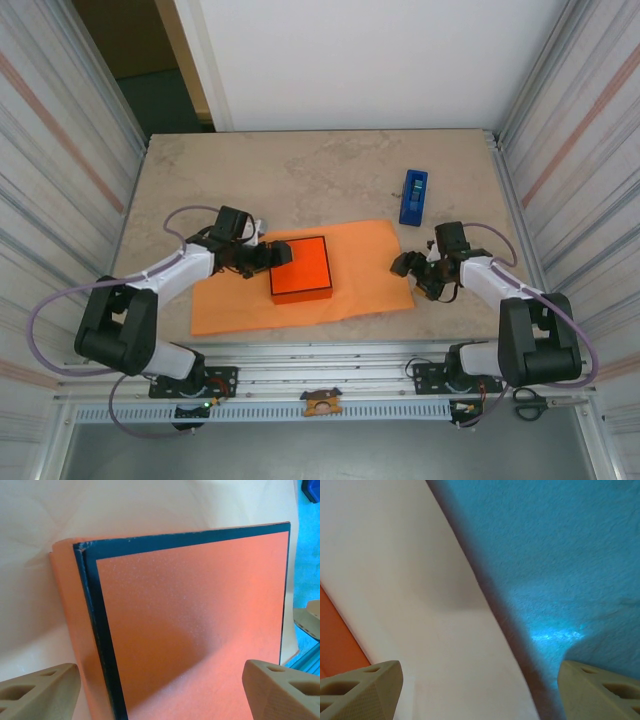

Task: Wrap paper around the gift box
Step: First fold the wrapping paper around the gift box.

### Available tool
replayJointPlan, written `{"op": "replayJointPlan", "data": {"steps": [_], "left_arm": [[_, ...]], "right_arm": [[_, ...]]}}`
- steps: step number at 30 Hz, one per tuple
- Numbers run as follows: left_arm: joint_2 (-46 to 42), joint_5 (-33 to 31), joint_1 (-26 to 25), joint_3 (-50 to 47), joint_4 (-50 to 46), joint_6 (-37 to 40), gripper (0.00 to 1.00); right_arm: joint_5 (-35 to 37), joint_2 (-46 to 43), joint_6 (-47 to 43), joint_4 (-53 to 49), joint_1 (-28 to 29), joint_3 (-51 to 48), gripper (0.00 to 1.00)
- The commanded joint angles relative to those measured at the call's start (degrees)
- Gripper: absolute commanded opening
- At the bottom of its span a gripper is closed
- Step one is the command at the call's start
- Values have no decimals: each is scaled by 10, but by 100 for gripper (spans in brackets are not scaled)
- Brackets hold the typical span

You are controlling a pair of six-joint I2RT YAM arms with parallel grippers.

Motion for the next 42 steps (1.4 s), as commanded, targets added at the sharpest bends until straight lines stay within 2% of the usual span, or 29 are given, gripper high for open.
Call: {"op": "replayJointPlan", "data": {"steps": [1,18,24,32,38,42], "left_arm": [[2,14,5,12,11,-6,84],[-2,19,5,1,28,-7,85],[-7,0,5,10,2,-4,85],[-56,-34,7,14,-21,0,91],[-100,-48,11,18,-27,11,93],[-120,-49,14,14,-24,12,94]], "right_arm": [[-12,0,-25,-11,-9,-3,80],[-112,55,-34,42,-13,-11,63],[-113,39,-31,41,-9,-4,61],[-124,-5,-29,35,-7,11,46],[-141,-27,-27,43,12,23,45],[-86,-26,-7,15,37,43,45]]}}
